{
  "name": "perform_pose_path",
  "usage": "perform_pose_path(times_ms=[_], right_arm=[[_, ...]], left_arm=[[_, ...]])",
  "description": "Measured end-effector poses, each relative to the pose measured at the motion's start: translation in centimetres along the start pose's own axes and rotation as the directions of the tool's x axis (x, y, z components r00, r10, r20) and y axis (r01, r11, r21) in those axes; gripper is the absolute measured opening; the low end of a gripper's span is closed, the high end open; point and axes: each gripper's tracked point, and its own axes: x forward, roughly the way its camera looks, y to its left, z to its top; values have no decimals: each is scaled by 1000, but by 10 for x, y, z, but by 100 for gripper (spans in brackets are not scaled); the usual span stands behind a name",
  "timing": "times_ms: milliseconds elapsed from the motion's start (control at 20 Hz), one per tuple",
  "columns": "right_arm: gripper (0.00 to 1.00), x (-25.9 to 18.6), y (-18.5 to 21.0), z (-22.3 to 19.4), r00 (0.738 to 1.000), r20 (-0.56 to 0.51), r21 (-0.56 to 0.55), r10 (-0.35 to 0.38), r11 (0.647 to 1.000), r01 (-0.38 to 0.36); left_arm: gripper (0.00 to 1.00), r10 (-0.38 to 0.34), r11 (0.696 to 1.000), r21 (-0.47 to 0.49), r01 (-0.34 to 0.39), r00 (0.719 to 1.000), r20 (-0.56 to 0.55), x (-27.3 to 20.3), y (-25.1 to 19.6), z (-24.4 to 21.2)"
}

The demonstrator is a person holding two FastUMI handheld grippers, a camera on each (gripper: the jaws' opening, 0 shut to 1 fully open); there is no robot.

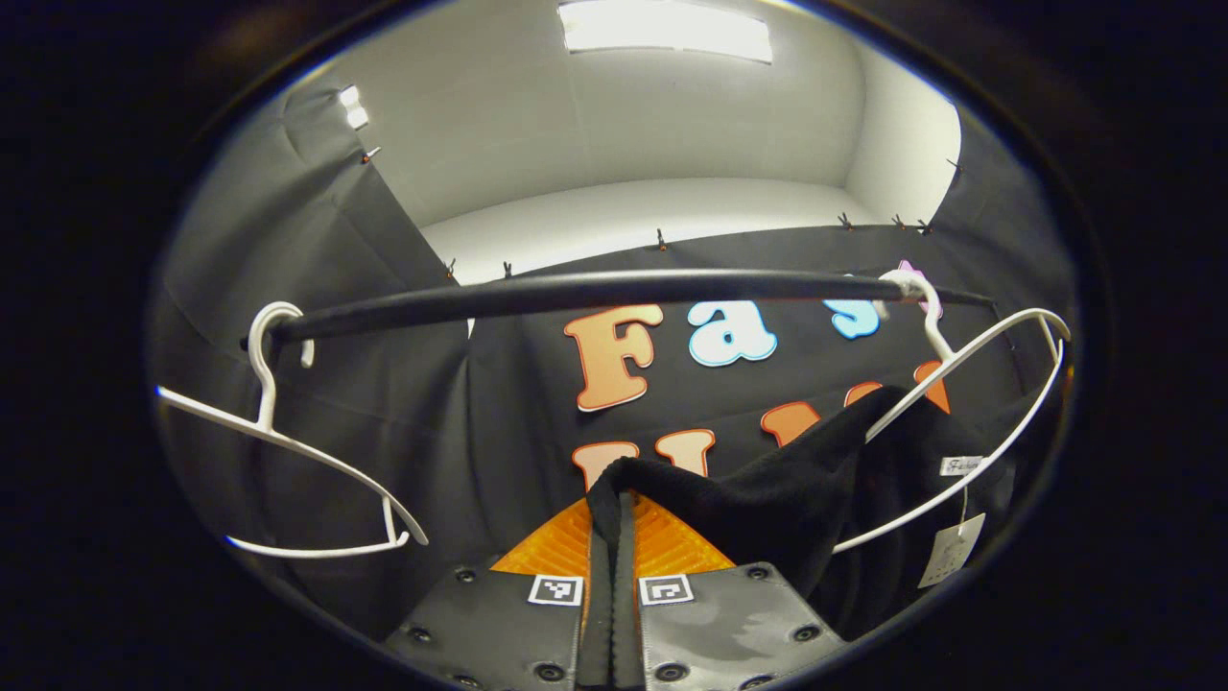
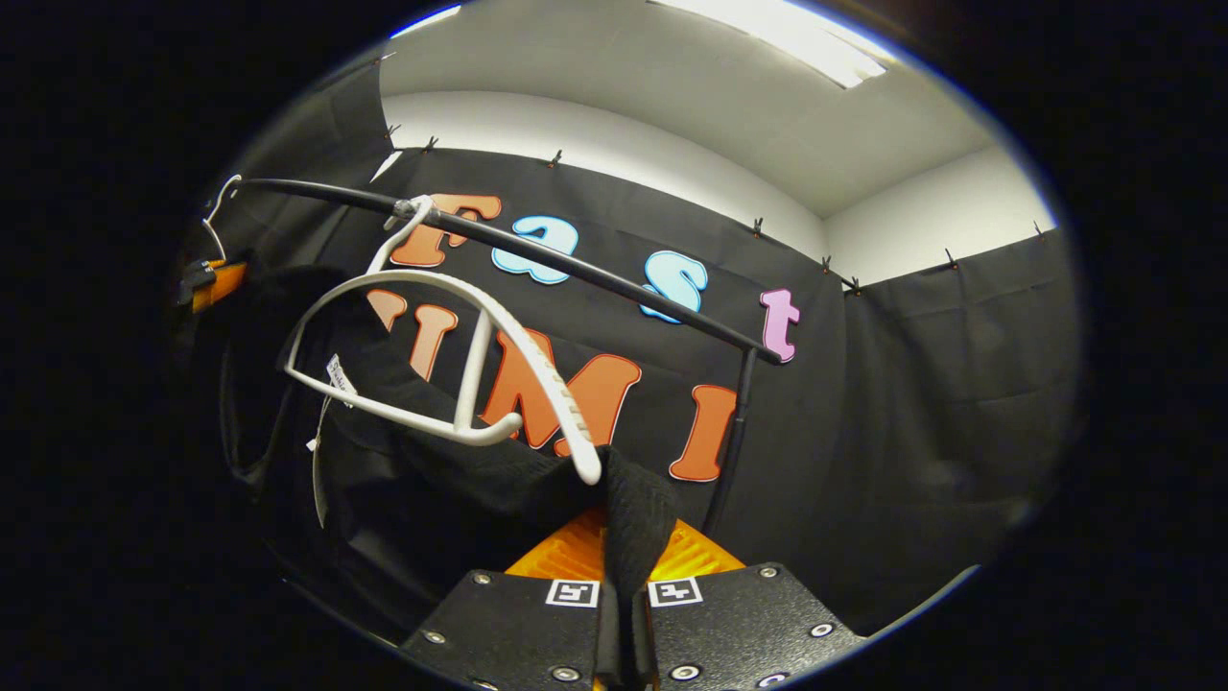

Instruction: Grasp the clothes on the hanger with both hands and then place them into the laundry hamper below.

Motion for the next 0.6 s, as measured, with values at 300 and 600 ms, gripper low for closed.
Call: perform_pose_path(times_ms=[300,600], right_arm=[[5,-6,19,-15,999,-27,68,42,997,-40],[5,-12,35,-17,997,-29,104,77,992,-74]], left_arm=[[7,-10,999,44,13,998,-69,32,1,-27],[7,-13,998,60,22,990,-143,58,2,-61]])
